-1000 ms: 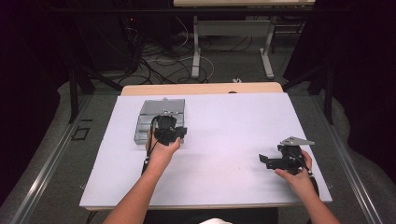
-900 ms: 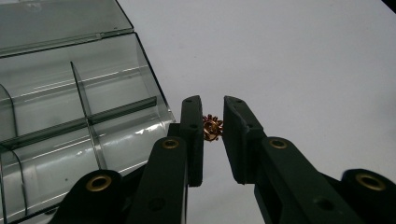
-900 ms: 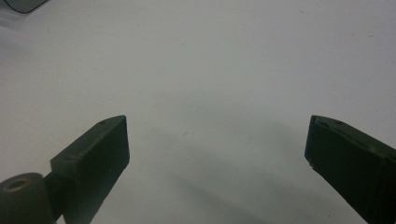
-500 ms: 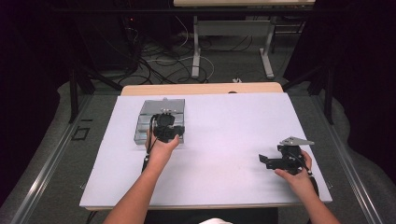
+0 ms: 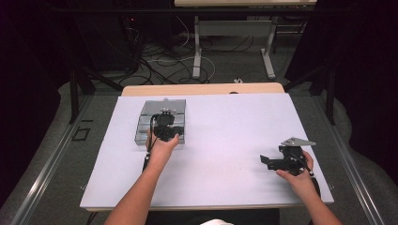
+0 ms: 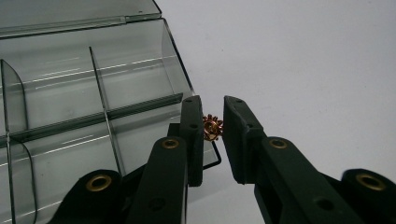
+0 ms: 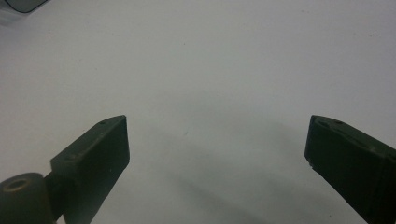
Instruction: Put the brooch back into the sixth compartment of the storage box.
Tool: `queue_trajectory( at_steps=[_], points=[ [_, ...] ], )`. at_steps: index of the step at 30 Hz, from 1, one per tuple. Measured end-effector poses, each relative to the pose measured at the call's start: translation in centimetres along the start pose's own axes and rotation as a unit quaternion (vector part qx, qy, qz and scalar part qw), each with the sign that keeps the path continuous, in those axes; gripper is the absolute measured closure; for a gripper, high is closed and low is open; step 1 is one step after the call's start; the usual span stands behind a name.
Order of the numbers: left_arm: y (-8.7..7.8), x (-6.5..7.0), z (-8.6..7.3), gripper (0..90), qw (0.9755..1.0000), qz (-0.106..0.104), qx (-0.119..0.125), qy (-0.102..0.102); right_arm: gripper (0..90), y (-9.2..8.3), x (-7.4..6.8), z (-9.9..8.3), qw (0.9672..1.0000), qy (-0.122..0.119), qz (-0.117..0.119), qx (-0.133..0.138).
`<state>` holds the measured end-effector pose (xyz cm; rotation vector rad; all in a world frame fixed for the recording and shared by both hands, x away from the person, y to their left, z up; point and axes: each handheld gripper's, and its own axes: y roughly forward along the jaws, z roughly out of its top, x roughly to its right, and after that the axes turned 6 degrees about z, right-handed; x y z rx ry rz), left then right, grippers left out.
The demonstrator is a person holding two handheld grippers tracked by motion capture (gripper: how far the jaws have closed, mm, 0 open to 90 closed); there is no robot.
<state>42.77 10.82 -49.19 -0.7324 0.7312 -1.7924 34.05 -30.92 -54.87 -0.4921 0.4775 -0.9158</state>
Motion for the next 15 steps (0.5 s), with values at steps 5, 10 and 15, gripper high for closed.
queue_trajectory(
  at_steps=[5, 10, 15],
  points=[
    [0.4, -0.2, 0.1, 79.1, 1.0, 0.003, -0.005, -0.004, 6.2, 0.0, 0.0, 0.0, 1.0, 0.0, 0.0, 0.0],
    [0.8, -0.4, 0.1, 79.1, 0.9999, 0.003, -0.01, -0.008, 6.3, 0.0, 0.0, 0.0, 1.0, -0.002, 0.002, -0.001],
    [1.1, -0.6, 0.2, 79.1, 0.9998, 0.007, -0.015, -0.013, 6.3, 0.0, 0.0, 0.0, 1.0, -0.002, 0.002, -0.001]
  ],
)
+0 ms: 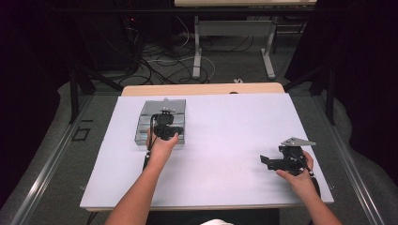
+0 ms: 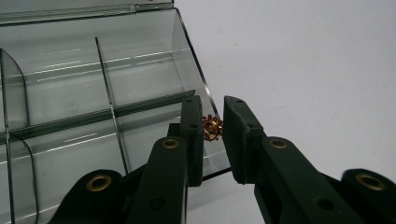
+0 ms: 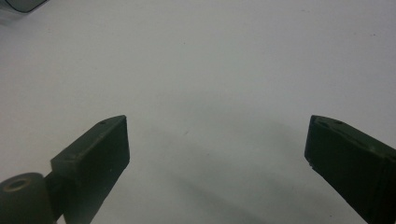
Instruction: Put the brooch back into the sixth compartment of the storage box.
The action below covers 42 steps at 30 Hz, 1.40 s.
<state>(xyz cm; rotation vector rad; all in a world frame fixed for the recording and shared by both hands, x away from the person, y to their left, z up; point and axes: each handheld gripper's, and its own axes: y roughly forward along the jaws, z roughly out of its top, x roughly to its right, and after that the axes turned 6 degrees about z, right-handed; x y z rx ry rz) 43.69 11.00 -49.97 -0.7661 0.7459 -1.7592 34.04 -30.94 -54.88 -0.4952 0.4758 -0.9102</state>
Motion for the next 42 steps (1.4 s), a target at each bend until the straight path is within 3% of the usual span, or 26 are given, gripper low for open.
queue_trajectory(
  at_steps=[21, 42],
  points=[
    [1.3, -0.6, 0.0, 79.1, 0.9997, 0.013, -0.02, -0.01, 6.5, 0.0, 0.0, 0.0, 1.0, -0.001, -0.001, -0.001],
    [1.4, -0.9, 0.1, 78.3, 0.9994, 0.017, -0.027, -0.012, 6.4, 0.0, 0.0, 0.0, 1.0, -0.001, 0.0, -0.001]
  ],
)
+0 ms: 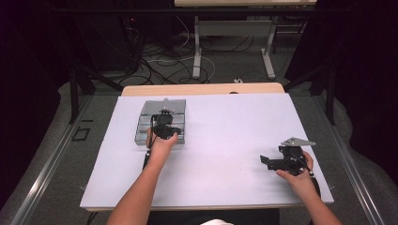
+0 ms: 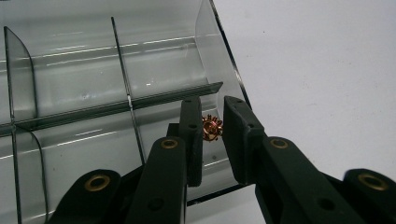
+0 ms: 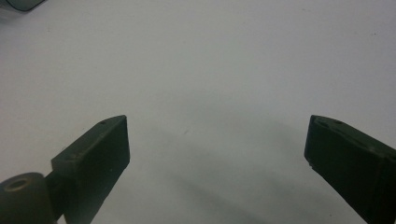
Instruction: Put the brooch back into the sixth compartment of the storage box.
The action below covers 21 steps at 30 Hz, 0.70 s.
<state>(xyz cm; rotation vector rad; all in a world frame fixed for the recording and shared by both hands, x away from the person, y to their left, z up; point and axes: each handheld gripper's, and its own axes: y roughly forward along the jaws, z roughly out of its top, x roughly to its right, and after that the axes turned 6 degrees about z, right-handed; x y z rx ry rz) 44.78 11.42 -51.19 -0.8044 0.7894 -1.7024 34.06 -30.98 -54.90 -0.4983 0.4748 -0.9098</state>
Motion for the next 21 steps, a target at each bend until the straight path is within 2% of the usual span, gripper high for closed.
queue_trajectory(
  at_steps=[11, 14, 21],
  points=[
    [-0.4, -0.1, 0.0, 72.7, 0.9999, -0.008, 0.011, -0.006, 6.4, 0.1, 0.0, 0.1, 1.0, 0.007, 0.001, 0.002],
    [-0.6, -0.1, 0.0, 71.0, 0.9998, -0.01, 0.015, -0.008, 6.5, 0.2, 0.0, 0.1, 1.0, 0.001, 0.002, -0.001],
    [-1.0, 0.1, -0.1, 66.4, 0.9995, -0.017, 0.025, -0.005, 6.5, 0.1, -0.1, 0.1, 1.0, 0.006, 0.003, 0.0]
  ],
)
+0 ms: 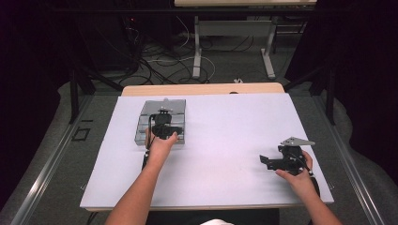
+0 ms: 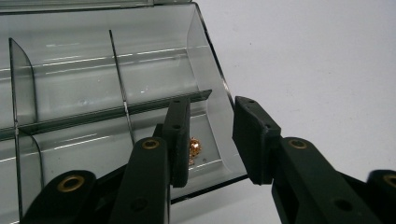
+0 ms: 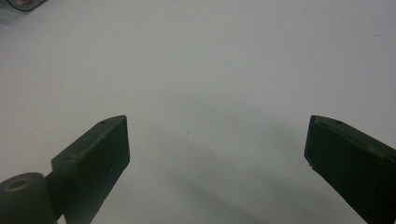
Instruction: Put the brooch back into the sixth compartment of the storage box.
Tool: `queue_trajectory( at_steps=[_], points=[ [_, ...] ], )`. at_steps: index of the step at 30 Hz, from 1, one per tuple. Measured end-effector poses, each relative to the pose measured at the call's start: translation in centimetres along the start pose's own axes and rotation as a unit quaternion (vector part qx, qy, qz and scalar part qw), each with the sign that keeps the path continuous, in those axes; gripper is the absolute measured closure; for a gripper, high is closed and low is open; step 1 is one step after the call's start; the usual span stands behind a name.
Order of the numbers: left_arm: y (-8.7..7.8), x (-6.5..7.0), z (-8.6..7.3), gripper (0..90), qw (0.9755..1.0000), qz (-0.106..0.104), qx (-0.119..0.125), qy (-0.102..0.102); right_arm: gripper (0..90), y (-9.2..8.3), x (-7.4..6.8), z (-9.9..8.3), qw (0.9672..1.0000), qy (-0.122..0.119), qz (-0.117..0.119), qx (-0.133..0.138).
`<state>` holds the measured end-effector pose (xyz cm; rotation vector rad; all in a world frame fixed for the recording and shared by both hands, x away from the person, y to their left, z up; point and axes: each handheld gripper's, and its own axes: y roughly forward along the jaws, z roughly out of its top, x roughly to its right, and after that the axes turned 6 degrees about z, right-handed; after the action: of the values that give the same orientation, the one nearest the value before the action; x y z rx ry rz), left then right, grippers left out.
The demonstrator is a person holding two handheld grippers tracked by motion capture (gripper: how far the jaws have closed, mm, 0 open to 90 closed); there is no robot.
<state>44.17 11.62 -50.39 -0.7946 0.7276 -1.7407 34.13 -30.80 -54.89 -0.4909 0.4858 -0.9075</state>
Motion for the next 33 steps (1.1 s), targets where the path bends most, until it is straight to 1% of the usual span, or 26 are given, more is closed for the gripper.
queue_trajectory(
  at_steps=[4, 9, 13, 18, 20, 23, 25, 26, 28, 33],
  points=[
    [-0.3, 0.0, 0.0, 63.7, 1.0, -0.006, 0.003, -0.003, 6.5, -0.1, 0.1, 0.0, 1.0, 0.002, -0.001, 0.002],
    [-0.6, 0.2, -0.1, 60.5, 0.9999, -0.014, 0.003, 0.002, 6.5, 0.0, 0.1, 0.0, 1.0, -0.002, -0.001, -0.001],
    [-0.9, 0.3, -0.2, 58.0, 0.9997, -0.025, 0.007, 0.001, 6.5, 0.0, 0.0, 0.0, 1.0, 0.001, 0.001, 0.001],
    [-1.5, 0.4, -0.4, 54.1, 0.9993, -0.029, 0.019, 0.014, 6.4, 0.0, 0.1, 0.0, 1.0, 0.0, -0.001, 0.001],
    [-1.7, 0.4, -0.4, 52.2, 0.9989, -0.037, 0.025, 0.017, 6.4, 0.0, 0.1, 0.0, 1.0, 0.001, 0.0, 0.001],
    [-2.1, 0.5, -0.6, 50.0, 0.9985, -0.036, 0.029, 0.028, 6.5, 0.0, 0.0, 0.0, 1.0, 0.001, -0.002, 0.002],
    [-2.3, 0.5, -0.8, 48.6, 0.9981, -0.047, 0.028, 0.03, 6.5, -0.1, 0.1, 0.0, 1.0, 0.002, -0.001, 0.003],
    [-2.5, 0.5, -0.9, 47.9, 0.9979, -0.048, 0.03, 0.033, 6.5, -0.1, 0.1, 0.0, 1.0, 0.002, -0.001, 0.002],
    [-2.9, 0.5, -1.0, 46.5, 0.9974, -0.049, 0.035, 0.04, 6.5, 0.0, 0.1, 0.0, 1.0, 0.002, -0.002, 0.002],
    [-3.8, 0.5, -1.5, 42.1, 0.9956, -0.047, 0.056, 0.059, 6.5, -0.1, 0.0, 0.0, 1.0, 0.001, -0.001, 0.002]
  ],
)
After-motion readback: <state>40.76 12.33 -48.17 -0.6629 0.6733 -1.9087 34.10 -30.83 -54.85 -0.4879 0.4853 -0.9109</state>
